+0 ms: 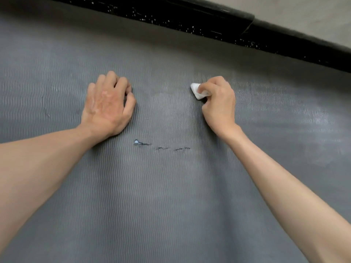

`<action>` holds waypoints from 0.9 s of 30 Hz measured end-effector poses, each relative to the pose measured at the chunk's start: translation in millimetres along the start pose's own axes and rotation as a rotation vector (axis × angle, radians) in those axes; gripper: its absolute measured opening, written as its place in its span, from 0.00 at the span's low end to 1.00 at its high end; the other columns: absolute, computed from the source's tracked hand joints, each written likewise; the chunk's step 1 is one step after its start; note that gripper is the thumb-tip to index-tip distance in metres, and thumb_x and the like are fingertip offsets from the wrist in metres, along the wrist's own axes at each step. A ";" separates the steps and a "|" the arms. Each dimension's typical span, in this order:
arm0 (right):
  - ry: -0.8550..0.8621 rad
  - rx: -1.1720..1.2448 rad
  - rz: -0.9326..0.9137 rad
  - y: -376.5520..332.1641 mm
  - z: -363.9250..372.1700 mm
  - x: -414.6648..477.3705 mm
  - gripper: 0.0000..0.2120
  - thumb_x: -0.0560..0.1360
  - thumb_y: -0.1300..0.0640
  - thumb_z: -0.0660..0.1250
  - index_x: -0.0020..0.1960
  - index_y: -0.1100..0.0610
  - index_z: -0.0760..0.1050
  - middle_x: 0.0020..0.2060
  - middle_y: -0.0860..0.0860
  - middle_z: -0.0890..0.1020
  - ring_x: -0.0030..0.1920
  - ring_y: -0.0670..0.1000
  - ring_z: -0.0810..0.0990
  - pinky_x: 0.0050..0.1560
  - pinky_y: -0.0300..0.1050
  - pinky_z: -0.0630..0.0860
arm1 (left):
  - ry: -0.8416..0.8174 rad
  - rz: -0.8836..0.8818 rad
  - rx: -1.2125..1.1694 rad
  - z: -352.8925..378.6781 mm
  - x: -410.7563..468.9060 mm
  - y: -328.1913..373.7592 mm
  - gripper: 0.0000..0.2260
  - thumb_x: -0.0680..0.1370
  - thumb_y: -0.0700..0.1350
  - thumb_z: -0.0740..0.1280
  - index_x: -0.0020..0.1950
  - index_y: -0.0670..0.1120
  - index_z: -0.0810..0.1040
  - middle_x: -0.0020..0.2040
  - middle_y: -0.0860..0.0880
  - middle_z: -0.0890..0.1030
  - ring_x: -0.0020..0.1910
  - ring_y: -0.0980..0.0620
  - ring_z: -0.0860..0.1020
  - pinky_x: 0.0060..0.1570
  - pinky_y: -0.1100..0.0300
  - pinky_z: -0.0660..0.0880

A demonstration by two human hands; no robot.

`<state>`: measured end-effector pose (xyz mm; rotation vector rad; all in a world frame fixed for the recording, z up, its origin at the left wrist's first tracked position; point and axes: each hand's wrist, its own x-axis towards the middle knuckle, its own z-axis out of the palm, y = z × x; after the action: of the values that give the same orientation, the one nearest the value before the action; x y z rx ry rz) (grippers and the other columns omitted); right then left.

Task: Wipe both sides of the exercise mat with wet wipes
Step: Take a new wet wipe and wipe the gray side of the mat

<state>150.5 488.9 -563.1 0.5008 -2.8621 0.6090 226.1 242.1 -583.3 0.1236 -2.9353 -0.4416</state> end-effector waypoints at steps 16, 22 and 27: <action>-0.038 -0.075 -0.017 22.0 14.8 112.7 0.22 0.62 0.73 0.58 0.47 0.59 0.83 0.48 0.56 0.82 0.49 0.62 0.79 0.44 0.45 0.69 | -0.023 -0.007 0.031 -0.2 0.1 -2.2 0.13 0.78 0.51 0.54 0.48 0.45 0.73 0.46 0.45 0.71 0.43 0.45 0.68 0.42 0.52 0.59; -0.093 -0.061 -0.160 36.4 2.3 92.7 0.17 0.63 0.70 0.59 0.42 0.57 0.83 0.43 0.55 0.84 0.44 0.60 0.81 0.44 0.52 0.77 | -0.043 -0.011 0.044 -0.1 -0.6 -0.9 0.14 0.78 0.52 0.52 0.48 0.45 0.72 0.46 0.45 0.71 0.42 0.46 0.67 0.42 0.53 0.58; -0.108 -0.087 0.055 41.6 2.4 144.8 0.18 0.64 0.69 0.57 0.40 0.54 0.81 0.43 0.55 0.82 0.46 0.55 0.81 0.41 0.43 0.71 | -0.035 -0.010 0.041 -0.5 0.1 -0.4 0.14 0.78 0.51 0.53 0.48 0.44 0.73 0.46 0.44 0.71 0.43 0.44 0.68 0.42 0.51 0.60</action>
<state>1.0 482.0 -546.5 0.4563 -2.9981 0.4766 226.1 241.5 -583.0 0.1369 -2.9799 -0.3885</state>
